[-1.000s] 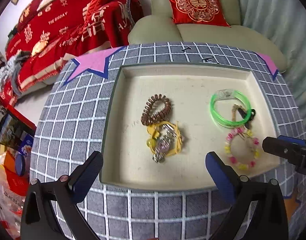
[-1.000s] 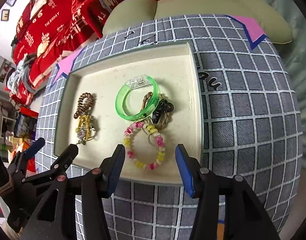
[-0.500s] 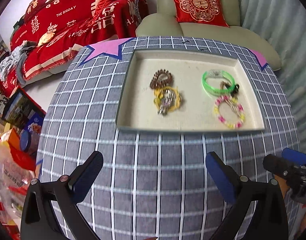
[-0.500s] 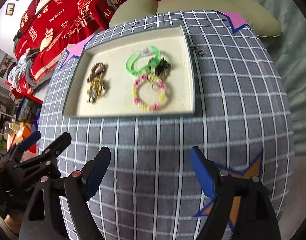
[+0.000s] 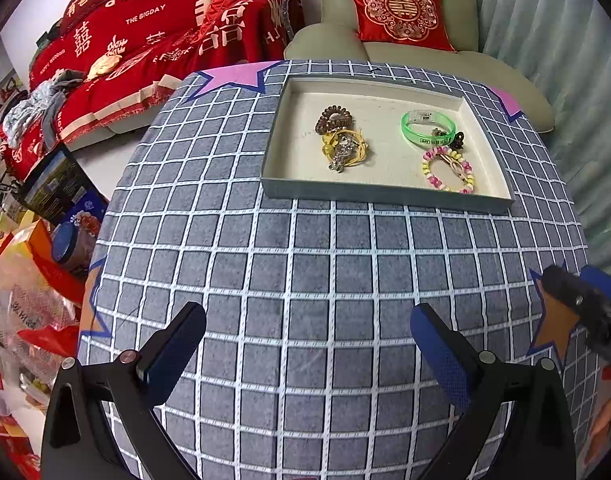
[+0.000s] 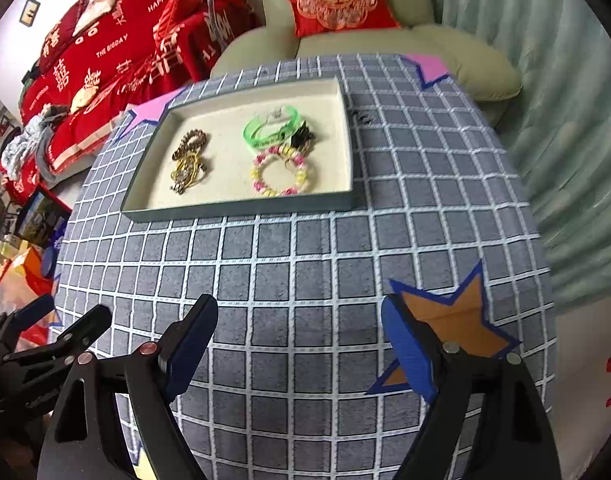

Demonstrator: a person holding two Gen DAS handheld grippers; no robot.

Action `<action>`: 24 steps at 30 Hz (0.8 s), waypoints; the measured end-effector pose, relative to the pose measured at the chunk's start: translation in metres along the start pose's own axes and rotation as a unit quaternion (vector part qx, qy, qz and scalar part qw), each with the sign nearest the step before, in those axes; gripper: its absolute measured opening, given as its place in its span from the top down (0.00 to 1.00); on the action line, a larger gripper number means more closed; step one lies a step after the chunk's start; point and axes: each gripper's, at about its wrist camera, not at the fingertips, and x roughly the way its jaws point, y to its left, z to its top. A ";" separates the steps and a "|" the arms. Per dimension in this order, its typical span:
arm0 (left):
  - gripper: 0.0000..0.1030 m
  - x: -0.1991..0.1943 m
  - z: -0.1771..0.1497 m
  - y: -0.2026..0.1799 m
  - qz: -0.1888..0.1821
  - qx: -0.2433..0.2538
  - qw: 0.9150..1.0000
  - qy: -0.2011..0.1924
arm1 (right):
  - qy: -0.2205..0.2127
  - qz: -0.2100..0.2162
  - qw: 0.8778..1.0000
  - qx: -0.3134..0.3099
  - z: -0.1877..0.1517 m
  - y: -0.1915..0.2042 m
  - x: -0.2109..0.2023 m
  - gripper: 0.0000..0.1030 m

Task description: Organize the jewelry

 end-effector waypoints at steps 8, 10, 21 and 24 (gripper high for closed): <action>0.00 -0.010 -0.011 0.003 -0.003 -0.005 1.000 -0.009 | -0.016 -0.018 1.000 -0.010 -0.014 0.001 -0.012 0.16; 0.00 -0.011 -0.012 0.004 -0.004 -0.005 1.000 -0.011 | -0.016 -0.020 1.000 -0.009 -0.017 0.000 -0.013 0.16; 0.00 -0.015 -0.014 0.005 -0.007 0.003 1.000 -0.017 | -0.027 -0.021 0.999 -0.003 -0.020 0.002 -0.017 0.17; 0.00 -0.014 -0.014 0.005 -0.007 0.003 1.000 -0.017 | -0.027 -0.022 0.999 -0.003 -0.020 0.002 -0.017 0.16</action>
